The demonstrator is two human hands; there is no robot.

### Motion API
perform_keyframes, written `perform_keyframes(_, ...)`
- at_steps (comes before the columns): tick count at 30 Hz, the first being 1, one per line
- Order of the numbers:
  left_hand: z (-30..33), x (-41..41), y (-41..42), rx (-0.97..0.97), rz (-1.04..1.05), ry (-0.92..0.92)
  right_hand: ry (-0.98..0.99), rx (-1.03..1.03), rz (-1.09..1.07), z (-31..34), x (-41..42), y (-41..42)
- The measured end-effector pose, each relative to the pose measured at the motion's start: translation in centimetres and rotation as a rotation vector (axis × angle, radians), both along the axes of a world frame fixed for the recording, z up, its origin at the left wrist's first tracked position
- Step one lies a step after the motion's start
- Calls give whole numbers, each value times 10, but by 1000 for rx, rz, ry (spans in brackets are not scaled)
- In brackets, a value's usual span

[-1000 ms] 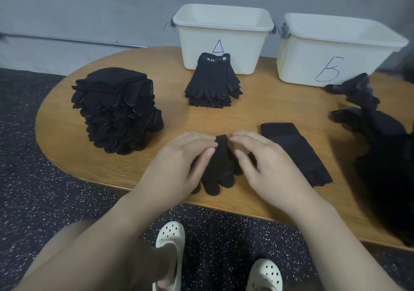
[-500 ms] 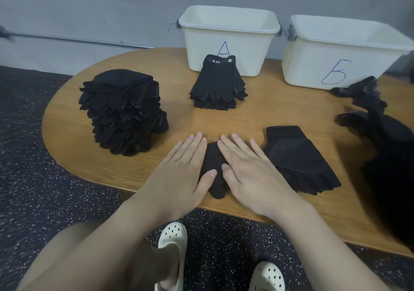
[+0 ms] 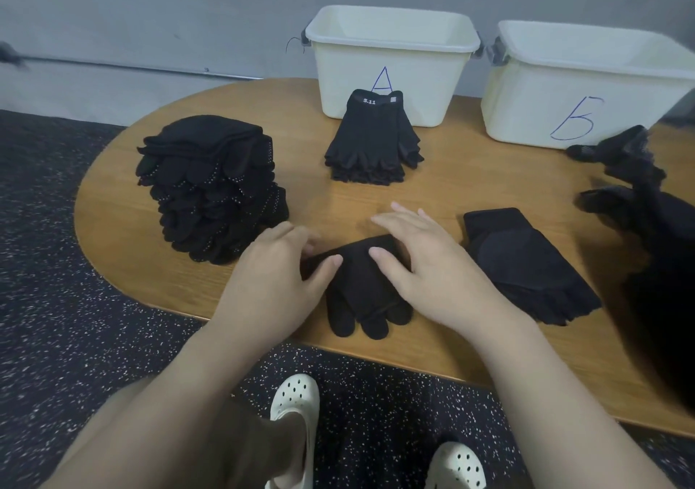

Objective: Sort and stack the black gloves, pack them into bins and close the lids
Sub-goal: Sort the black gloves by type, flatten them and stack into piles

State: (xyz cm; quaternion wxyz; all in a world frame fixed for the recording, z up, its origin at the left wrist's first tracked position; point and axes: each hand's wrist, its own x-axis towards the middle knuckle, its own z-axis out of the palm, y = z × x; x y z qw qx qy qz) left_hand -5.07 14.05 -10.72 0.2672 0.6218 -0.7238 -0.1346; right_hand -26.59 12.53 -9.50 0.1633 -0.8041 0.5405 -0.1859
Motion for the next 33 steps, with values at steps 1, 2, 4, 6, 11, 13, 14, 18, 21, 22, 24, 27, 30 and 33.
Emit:
perform_keyframes(1, 0, 0, -2, 28, 19, 25, -22, 55, 1, 1, 0, -4)
perform_keyframes(2, 1, 0, -3, 51, 31, 42, -42, 118, -2, 4, 0, -8)
perform_keyframes(4, 3, 1, -5, 105, 50, 71, -63, 208, 5, 9, 0, -14)
perform_keyframes(6, 3, 3, -8, 156, 58, 112, -45, 240, 21, 13, 0, -19)
perform_keyframes(11, 4, 7, -9, 196, 44, 183, -27, 275, 38, 13, 5, -27)
perform_keyframes(13, 5, 7, -9, 187, 29, 217, -48, 290, 33, 14, 6, -27)
perform_keyframes(14, 5, 7, -9, 180, 20, 236, -69, 296, 33, 16, 7, -27)
perform_keyframes(18, 9, 10, -10, 160, -37, 362, -239, 367, 29, 24, 3, -22)
perform_keyframes(21, 13, 12, -11, 175, -88, 533, -349, 386, 47, 29, 3, -17)
perform_keyframes(22, 15, 12, -11, 174, -88, 582, -379, 385, 53, 30, 3, -15)
perform_keyframes(24, 17, 10, -13, 167, -69, 669, -443, 366, 48, 29, 4, -13)
perform_keyframes(27, 20, 5, -17, 219, -61, 786, -553, 325, -27, 25, 1, -6)
perform_keyframes(30, 21, -3, -18, 427, -145, 867, -678, 271, -113, 23, -8, 9)
perform_keyframes(33, 20, -13, -12, 537, -234, 856, -777, 224, -208, 24, -14, 27)
